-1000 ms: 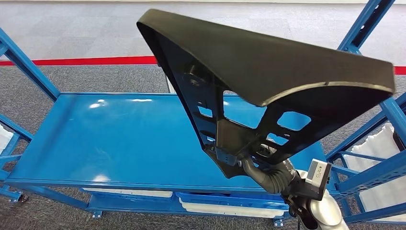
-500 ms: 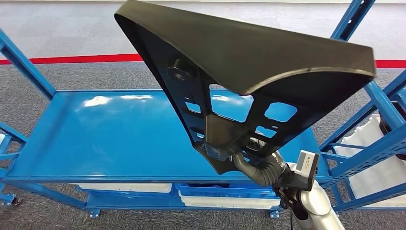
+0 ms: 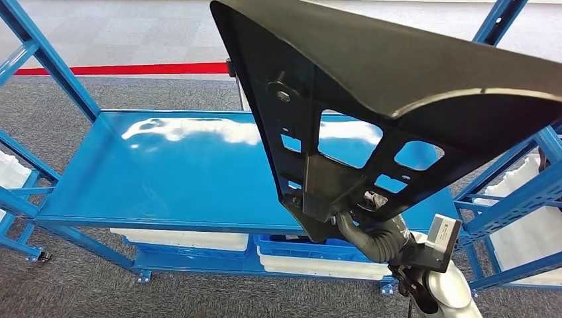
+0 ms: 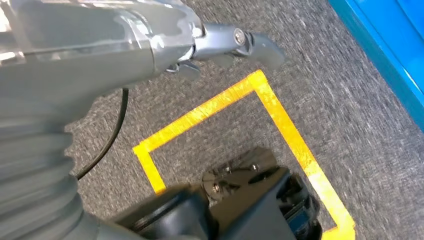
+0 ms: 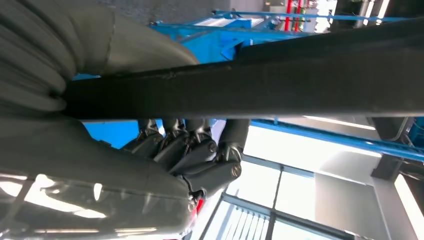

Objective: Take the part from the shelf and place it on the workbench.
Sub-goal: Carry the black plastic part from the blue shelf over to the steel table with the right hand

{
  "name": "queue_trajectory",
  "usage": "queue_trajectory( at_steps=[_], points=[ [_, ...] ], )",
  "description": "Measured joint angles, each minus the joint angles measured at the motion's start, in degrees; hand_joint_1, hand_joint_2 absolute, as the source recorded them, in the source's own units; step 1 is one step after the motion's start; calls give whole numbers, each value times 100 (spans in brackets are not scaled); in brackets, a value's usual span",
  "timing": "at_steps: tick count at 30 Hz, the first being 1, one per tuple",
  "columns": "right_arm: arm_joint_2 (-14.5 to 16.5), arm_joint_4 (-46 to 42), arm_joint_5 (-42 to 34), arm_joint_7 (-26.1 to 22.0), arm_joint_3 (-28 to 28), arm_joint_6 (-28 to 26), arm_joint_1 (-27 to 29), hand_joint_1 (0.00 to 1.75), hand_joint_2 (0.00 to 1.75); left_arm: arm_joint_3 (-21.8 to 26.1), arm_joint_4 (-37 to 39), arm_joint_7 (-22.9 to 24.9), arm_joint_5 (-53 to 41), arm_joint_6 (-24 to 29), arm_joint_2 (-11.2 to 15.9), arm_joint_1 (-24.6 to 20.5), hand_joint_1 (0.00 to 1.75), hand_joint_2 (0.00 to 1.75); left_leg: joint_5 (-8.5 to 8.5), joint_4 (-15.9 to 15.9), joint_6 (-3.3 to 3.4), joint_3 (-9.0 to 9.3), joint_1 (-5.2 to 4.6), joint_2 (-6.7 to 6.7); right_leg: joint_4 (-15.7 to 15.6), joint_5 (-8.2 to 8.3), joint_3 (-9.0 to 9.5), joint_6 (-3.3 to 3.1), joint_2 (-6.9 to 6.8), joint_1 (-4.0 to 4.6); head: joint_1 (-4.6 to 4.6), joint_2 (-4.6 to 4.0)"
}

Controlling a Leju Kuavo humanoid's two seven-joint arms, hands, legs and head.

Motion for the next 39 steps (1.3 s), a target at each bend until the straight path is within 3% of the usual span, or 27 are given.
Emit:
queue_trajectory(
  at_steps=[2, 3, 5, 6, 7, 8, 9, 11, 13, 15, 17, 19, 21, 22, 23, 24, 26, 28, 29, 31, 32, 34, 36, 37, 39],
  points=[
    [10, 0, -2, -8, -26, -20, 21, 175, 175, 4, 0, 0, -6, 5, 8, 12, 0, 175, -94, 75, -54, -53, 17, -7, -15, 78, -86, -87, -14, -30, -16, 0],
    [17, 0, -2, -15, -35, -24, 28, 175, 175, 7, 0, 0, -12, 8, 14, 16, 0, 175, -275, 245, -72, -112, 24, -10, -26, 128, -141, -132, -22, -49, -42, 0],
    [32, 0, 6, -32, -47, -30, 50, 175, 175, 8, 0, -1, -25, 13, 24, 19, 0, 175, -797, 895, -88, -285, 31, -12, -25, 220, -253, -177, -32, -51, -118, 0],
    [34, 0, 16, -40, -53, -34, 68, 175, 175, 9, 0, -4, -31, 15, 27, 19, 0, 175, -980, 1241, -94, -350, 32, -12, -21, 264, -310, -181, -36, -47, -148, 0],
    [37, 0, 31, -49, -60, -42, 91, 175, 175, 10, 0, -9, -31, 21, 31, 18, 0, 175, -1043, 1471, -99, -356, 37, -12, -16, 307, -368, -177, -40, -46, -173, 0],
    [40, 0, 49, -60, -67, -50, 115, 175, 175, 12, 0, -14, -29, 28, 38, 17, 0, 175, -980, 1501, -104, -272, 45, -11, -10, 347, -422, -169, -42, -49, -194, 0],
    [43, 0, 67, -72, -76, -59, 138, 175, 175, 16, -1, -18, -26, 37, 50, 15, 0, 175, -836, 1317, -108, -87, 57, -11, -4, 386, -472, -154, -43, -55, -215, 0],
    [52, -3, 93, -98, -100, -74, 173, 175, 175, 31, -4, -24, -22, 52, 74, -1, 0, 175, -589, 537, -119, 459, 81, -13, 15, 450, -551, -108, -42, -60, -271, 0],
    [60, -16, 103, -119, -132, -89, 196, 175, 175, 49, -8, -30, -21, 67, 86, -26, 0, 175, -573, -51, -123, 798, 72, -29, 33, 520, -600, -36, -40, -46, -306, 0],
    [67, -30, 103, -147, -167, -113, 221, 175, 175, 81, -9, -43, 8, 109, 97, -30, 0, 175, -591, -152, -81, 793, 45, -43, 30, 610, -630, 39, -40, -32, -279, 0],
    [72, -35, 92, -185, -199, -135, 272, 175, 175, 139, -12, -80, 83, 179, 110, -20, 0, 175, -515, -147, 36, 703, 45, -21, 94, 526, -679, 88, -33, -35, -228, 0],
    [72, -43, 68, -212, -227, -145, 334, 175, 175, 207, -20, -128, 149, 236, 123, -20, 0, 175, -409, -152, 161, 578, 41, 8, 490, 84, -817, 101, -26, -30, -165, 0],
    [70, -49, 46, -222, -250, -148, 379, 175, 175, 262, -26, -153, 167, 267, 138, -20, 0, 175, -298, -144, 216, 422, 16, 20, 1193, -405, -991, 98, -26, -16, -93, 0],
    [68, -50, 29, -226, -260, -151, 396, 175, 175, 278, -26, -155, 164, 274, 145, -19, 0, 175, -241, -138, 223, 341, 3, 27, 1463, -488, -1019, 94, -26, -13, -69, 0],
    [66, -50, 7, -226, -269, -155, 409, 175, 175, 287, -26, -155, 157, 278, 153, -19, 0, 175, -186, -130, 224, 260, -9, 31, 1577, -445, -973, 87, -26, -9, -51, 0],
    [62, -50, -24, -226, -278, -160, 418, 175, 175, 292, -26, -153, 143, 277, 158, -18, 0, 175, -136, -118, 221, 183, -19, 34, 1489, -300, -836, 75, -26, -6, -38, 0],
    [57, -50, -88, -233, -309, -179, 428, 175, 175, 294, -25, -140, 82, 258, 163, -18, 0, 175, -49, -83, 200, 53, -37, 34, 805, -35, -318, 28, -25, 15, -18, 0],
    [53, -50, -126, -267, -344, -198, 446, 175, 175, 293, -24, -112, 5, 231, 162, -16, 0, 175, 39, -58, 150, -27, -51, 33, 91, -30, 141, -24, -22, 58, -9, 0],
    [52, -50, -138, -295, -354, -204, 463, 175, 175, 292, -24, -97, -25, 222, 162, -14, 0, 175, 86, -55, 121, -53, -54, 33, -83, -77, 228, -40, -20, 80, -6, 0],
    [50, -50, -146, -357, -364, -208, 530, 175, 175, 290, -23, -81, -66, 204, 162, -3, 0, 175, 156, -53, 61, -95, -46, 26, -142, -45, 168, -91, -25, 68, -8, 0],
    [49, -50, -142, -385, -368, -209, 565, 175, 175, 289, -23, -82, -75, 191, 162, 4, 0, 175, 92, -10, 38, -130, -45, 20, -149, 3, 103, -135, -32, 46, -14, 0],
    [46, -55, -125, -428, -373, -209, 626, 175, 175, 288, -22, -90, -83, 167, 163, 14, 0, 175, -351, 353, 3, -241, -33, 6, -165, 132, -56, -222, -49, 1, -56, 0],
    [46, -64, -108, -448, -380, -209, 669, 175, 175, 285, -24, -91, -85, 158, 160, 2, 0, 175, -901, 1055, -18, -361, -22, 6, -161, 258, -211, -249, -49, 9, -107, 0],
    [46, -67, -102, -451, -387, -209, 687, 175, 175, 284, -24, -90, -84, 157, 158, -6, 0, 175, -1007, 1369, -28, -375, -12, 7, -157, 322, -290, -245, -50, 10, -122, 0],
    [46, -67, -93, -454, -404, -204, 707, 175, 175, 282, -25, -88, -83, 157, 155, -17, 0, 175, -829, 1556, -48, -217, 18, 7, -146, 440, -438, -231, -53, 6, -152, 0]
  ],
)
